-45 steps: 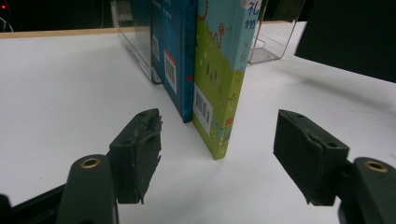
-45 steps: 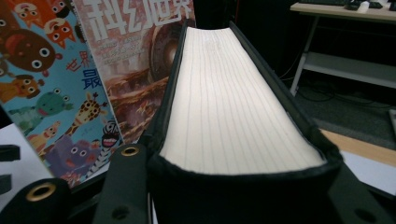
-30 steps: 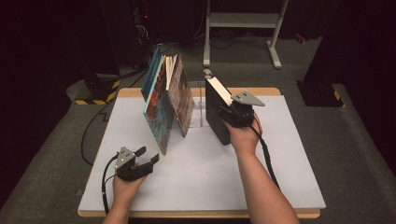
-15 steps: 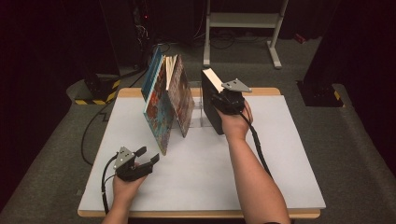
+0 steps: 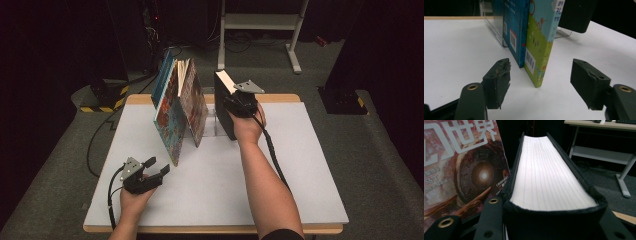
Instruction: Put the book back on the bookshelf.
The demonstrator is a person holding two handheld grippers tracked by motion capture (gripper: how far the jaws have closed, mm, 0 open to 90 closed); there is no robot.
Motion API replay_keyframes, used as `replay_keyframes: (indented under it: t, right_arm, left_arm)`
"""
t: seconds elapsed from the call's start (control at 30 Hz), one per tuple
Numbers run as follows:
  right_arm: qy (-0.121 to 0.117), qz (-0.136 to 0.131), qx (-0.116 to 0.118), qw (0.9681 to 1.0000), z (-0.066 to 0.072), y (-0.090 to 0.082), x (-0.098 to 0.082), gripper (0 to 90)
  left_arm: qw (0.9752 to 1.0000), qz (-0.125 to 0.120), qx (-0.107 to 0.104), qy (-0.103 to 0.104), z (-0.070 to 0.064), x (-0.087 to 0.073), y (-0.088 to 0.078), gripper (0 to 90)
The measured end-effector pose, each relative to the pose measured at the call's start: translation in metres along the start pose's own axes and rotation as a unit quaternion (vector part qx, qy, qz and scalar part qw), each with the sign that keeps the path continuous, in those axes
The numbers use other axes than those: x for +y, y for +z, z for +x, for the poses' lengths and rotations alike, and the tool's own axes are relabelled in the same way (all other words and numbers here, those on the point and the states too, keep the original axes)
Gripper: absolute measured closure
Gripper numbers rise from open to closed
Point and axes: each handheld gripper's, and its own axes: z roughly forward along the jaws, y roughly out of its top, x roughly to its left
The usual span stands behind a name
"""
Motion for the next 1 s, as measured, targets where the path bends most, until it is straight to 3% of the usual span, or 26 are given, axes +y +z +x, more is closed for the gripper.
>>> replay_keyframes:
  t: [0.13,0.53,1.0]
  right_arm:
    - [0.002,0.002,-0.004,1.0000,0.000,0.007,-0.001,54.0]
    - [0.019,-0.004,-0.012,0.9997,-0.005,0.025,0.004,53.9]
    - [0.012,-0.012,-0.022,0.9996,-0.002,0.030,0.002,53.8]
  left_arm:
    - [0.9999,-0.008,0.001,-0.011,0.000,0.001,0.000,32.1]
    - [1.0000,-0.007,0.004,-0.005,0.002,0.001,0.000,32.1]
    - [1.0000,-0.006,0.003,-0.002,0.002,0.002,-0.002,32.1]
